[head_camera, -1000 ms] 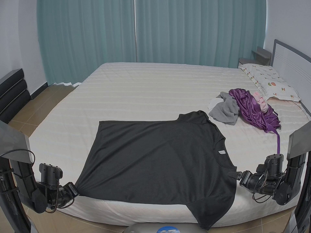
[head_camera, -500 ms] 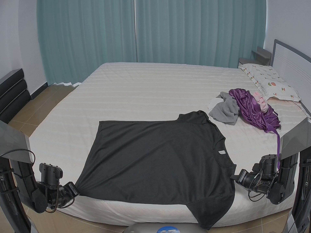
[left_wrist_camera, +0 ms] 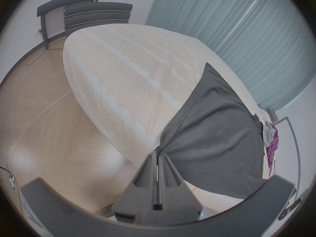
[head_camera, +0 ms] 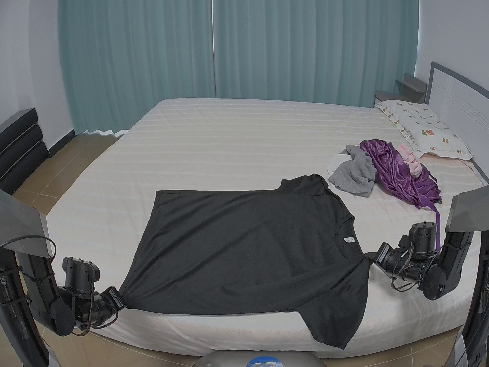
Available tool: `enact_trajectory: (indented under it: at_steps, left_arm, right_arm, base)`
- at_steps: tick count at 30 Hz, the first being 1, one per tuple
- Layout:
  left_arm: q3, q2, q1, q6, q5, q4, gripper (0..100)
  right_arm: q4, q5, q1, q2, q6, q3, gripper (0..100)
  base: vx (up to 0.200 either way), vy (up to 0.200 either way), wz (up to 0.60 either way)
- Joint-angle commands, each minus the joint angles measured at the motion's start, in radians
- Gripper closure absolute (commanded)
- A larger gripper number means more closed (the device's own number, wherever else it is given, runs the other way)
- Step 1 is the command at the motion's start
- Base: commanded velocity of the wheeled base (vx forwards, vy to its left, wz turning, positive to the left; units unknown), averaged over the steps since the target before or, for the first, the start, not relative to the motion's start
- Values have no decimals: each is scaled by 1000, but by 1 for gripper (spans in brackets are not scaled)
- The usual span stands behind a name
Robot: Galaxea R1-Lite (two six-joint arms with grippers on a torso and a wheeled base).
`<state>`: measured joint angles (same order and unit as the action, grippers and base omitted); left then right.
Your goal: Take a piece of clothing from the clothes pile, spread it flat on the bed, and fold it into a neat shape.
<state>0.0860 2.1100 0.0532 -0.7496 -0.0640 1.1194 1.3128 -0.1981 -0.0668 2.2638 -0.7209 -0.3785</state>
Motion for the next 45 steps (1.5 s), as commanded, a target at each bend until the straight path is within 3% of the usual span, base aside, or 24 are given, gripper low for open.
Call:
enact_trajectory:
  at_steps: [1, 6, 7, 17, 21, 24, 29, 37, 45]
  left_arm:
    - [0, 1, 7, -1, 0, 0, 100]
    - [0, 2, 7, -1, 0, 0, 100]
    - [0, 2, 7, -1, 0, 0, 100]
    - [-3, 2, 7, -1, 1, 0, 100]
    - [-3, 2, 7, -1, 4, 0, 100]
    - [-8, -1, 7, -1, 18, 0, 100]
    - [-9, -2, 7, -1, 20, 0, 100]
    - [-5, 2, 7, -1, 21, 0, 100]
    - [-6, 2, 7, -1, 21, 0, 100]
  right_arm:
    - [-76, -6, -5, 6, 1, -112, 100]
    - [-98, -15, -8, 48, 15, -142, 100]
    - [-98, -15, -8, 48, 15, -142, 0]
    - [-13, -67, 27, -4, 52, 1, 0]
    - [100, -222, 35, -50, 70, 196, 0]
    - [203, -271, 15, -27, 90, 308, 0]
    - [253, -281, -22, 45, 156, 379, 0]
    - [255, -282, -34, 95, 164, 379, 0]
    - [255, -282, -57, 82, 103, 339, 0]
  base:
    - [0, 0, 0]
    - [0, 0, 0]
    - [0, 0, 0]
    - [0, 0, 0]
    - [0, 0, 0]
    - [0, 0, 0]
    - [0, 0, 0]
    - [0, 0, 0]
    - [0, 0, 0]
